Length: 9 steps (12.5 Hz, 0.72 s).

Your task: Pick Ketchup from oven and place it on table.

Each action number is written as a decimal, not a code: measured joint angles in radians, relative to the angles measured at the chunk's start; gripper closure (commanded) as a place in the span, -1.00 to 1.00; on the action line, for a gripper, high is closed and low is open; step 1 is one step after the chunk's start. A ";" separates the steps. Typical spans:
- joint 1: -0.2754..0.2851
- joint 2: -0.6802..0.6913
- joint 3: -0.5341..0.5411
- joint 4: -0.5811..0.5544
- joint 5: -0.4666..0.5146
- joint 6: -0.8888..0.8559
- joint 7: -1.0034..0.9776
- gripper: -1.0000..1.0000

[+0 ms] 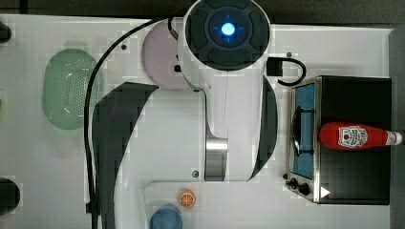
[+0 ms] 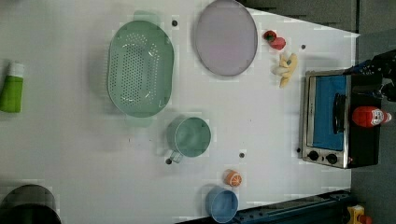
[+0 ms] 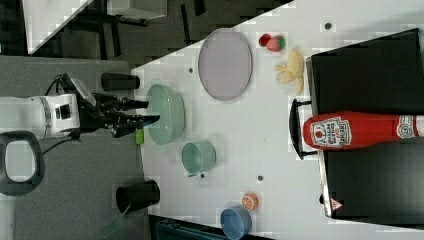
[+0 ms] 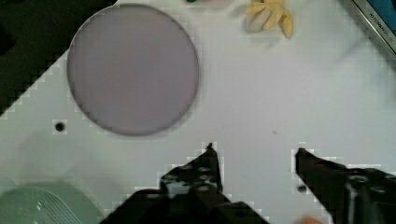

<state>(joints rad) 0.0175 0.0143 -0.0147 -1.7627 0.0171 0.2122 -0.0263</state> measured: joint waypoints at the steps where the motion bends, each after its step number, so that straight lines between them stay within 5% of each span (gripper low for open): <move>1: 0.004 -0.085 -0.013 -0.100 -0.010 -0.042 -0.002 -0.59; 3: -0.005 -0.278 -0.037 -0.239 0.000 -0.168 -0.002 -0.99; 5: -0.023 -0.386 -0.057 -0.243 -0.021 -0.167 0.001 -1.00; 9: -0.050 -0.396 -0.120 -0.188 -0.021 -0.005 0.001 -1.00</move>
<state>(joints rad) -0.0323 -0.3816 -0.1345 -1.9502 -0.0037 0.2068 -0.0254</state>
